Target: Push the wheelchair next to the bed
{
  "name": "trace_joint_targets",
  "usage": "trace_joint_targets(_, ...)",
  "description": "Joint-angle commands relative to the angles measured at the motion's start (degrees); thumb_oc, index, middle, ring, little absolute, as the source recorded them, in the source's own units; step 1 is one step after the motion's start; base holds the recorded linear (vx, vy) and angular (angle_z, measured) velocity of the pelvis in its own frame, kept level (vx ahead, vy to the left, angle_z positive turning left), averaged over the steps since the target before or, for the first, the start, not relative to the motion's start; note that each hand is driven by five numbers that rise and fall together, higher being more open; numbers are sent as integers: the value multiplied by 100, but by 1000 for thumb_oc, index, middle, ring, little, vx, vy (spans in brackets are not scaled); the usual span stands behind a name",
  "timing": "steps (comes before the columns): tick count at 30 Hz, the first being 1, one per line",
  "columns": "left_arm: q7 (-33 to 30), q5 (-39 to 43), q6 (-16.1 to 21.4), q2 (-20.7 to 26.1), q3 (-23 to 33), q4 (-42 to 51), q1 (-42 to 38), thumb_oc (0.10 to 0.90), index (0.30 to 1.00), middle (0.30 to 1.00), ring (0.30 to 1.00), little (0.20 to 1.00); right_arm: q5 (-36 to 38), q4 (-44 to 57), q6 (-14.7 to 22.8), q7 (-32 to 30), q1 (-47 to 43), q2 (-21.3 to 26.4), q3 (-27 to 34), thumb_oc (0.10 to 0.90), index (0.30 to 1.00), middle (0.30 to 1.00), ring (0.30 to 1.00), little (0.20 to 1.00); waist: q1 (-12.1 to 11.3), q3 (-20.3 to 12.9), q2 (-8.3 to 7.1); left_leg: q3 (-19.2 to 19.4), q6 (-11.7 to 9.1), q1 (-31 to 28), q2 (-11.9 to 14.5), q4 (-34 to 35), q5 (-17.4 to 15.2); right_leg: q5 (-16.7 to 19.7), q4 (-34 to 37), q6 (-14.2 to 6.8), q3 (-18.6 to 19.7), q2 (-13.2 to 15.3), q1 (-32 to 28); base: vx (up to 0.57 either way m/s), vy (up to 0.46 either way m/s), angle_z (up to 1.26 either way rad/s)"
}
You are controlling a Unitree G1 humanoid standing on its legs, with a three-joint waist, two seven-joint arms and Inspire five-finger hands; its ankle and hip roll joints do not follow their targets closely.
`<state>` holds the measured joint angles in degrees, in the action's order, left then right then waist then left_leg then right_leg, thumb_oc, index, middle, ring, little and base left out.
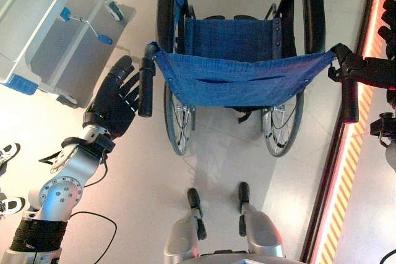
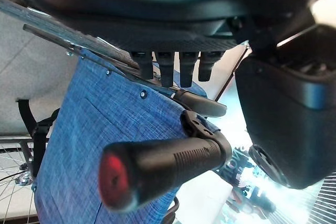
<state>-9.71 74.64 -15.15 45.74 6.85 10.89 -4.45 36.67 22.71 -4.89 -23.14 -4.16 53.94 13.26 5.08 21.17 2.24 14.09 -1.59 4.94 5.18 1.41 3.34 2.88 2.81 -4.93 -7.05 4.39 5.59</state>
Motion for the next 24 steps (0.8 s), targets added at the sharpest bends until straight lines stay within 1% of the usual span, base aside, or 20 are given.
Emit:
trace_joint_targets(1, 29, 240, 291, 572, 528, 338, -387, 800, 900, 900, 900, 900, -729, 443, 385, -562, -538, 604, 480, 800, 900, 900, 900, 900, 12, -432, -162, -33, -359, 548, 154, -622, 74, -96, -397, -42, 9, 152, 167, 0, 0, 0)
trace_joint_targets(3, 15, 309, 251, 608, 556, 331, -392, 800, 900, 900, 900, 900, -717, 470, 376, -645, -606, 708, 537, 800, 900, 900, 900, 900, 2, -433, -159, -32, -354, 543, 151, -626, 65, -94, -407, -46, 5, 154, 167, 0, 0, 0)
trace_joint_targets(5, 29, 311, 246, 600, 564, 301, -400, 800, 900, 900, 900, 900, -580, 477, 297, -585, -640, 742, 552, 800, 900, 900, 900, 900, 2, -425, -164, -33, -353, 553, 146, -632, 59, -93, -412, -52, 11, 153, 175, 0, 0, 0)
trace_joint_targets(7, 48, 272, 258, 553, 555, 317, -378, 800, 900, 900, 900, 900, -257, 529, 151, -392, -638, 700, 484, 800, 900, 900, 900, 900, 3, -415, -163, -27, -353, 555, 146, -630, 63, -90, -415, -53, 13, 158, 190, 0, 0, 0)
trace_joint_targets(8, 50, 267, 261, 548, 553, 321, -376, 800, 900, 900, 900, 900, -208, 534, 129, -376, -642, 691, 466, 800, 900, 900, 900, 900, 1, -412, -163, -27, -353, 557, 146, -629, 65, -90, -415, -52, 13, 158, 193, 0, 0, 0)
trace_joint_targets(9, 91, 251, 275, 531, 551, 330, -373, 800, 900, 900, 900, 900, 106, 538, 62, -213, -651, 621, 361, 800, 900, 900, 900, 900, -6, -384, -161, -31, -352, 569, 146, -626, 70, -92, -418, -48, 13, 163, 208, 0, 0, 0)
trace_joint_targets(10, 99, 236, 278, 521, 547, 339, -375, 800, 900, 900, 900, 900, 194, 538, 53, -159, -654, 579, 320, 800, 900, 900, 900, 900, -10, -375, -160, -34, -352, 570, 144, -624, 71, -91, -417, -47, 11, 163, 212, -33, 4, 0)
trace_joint_targets(11, 119, 194, 285, 500, 537, 360, -377, 800, 900, 900, 900, 900, 479, 538, -8, -31, -663, 468, 217, 800, 900, 900, 900, 900, -14, -357, -162, -39, -352, 577, 142, -624, 74, -89, -417, -45, 9, 166, 221, 0, 0, 0)
trace_joint_targets(14, 162, 136, 335, 494, 476, 368, -400, 800, 900, 900, 900, 900, 545, 486, -73, 9, -700, 282, -21, 800, 900, 900, 900, 900, -33, -332, -168, -48, -350, 601, 137, -650, 72, -84, -421, -41, -8, 178, 232, 0, 0, 0)
trace_joint_targets(16, 167, 56, 375, 496, 428, 406, -421, 800, 900, 900, 900, 900, 538, 443, -188, -81, -727, 199, -160, 800, 900, 900, 900, 900, -38, -321, -175, -46, -350, 608, 138, -658, 75, -81, -431, -41, -24, 184, 245, 0, 0, 0)
trace_joint_targets(24, 214, -173, 376, 655, 376, 642, -488, 800, 900, 900, 900, 900, 842, 213, -730, -285, -488, 94, -202, 800, 900, 900, 900, 900, -19, -288, -209, -26, -344, 619, 129, -630, 86, -67, -435, -40, -50, 180, 285, 0, 0, 0)
